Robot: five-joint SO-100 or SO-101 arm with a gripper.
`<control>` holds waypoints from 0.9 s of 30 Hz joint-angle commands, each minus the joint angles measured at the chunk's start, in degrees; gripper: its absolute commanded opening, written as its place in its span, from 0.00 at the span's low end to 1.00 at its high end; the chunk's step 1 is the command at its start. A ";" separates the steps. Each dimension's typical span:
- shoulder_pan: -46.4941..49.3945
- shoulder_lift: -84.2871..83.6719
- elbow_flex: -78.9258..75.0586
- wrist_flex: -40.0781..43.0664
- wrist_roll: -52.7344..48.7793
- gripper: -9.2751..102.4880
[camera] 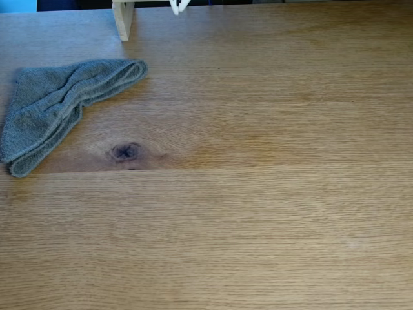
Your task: Clean the area in front of the robot
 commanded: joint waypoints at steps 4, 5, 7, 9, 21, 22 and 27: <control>-2.64 27.95 19.25 -1.14 -2.64 0.08; -2.64 30.50 21.71 -0.79 -3.16 0.08; -2.64 34.63 26.02 0.79 -4.04 0.08; -3.08 38.32 29.97 2.46 -4.22 0.08; -5.27 41.66 42.63 4.13 -1.85 0.08; -5.80 41.66 42.36 4.13 -1.67 0.08; -7.73 41.66 42.28 4.31 -1.41 0.09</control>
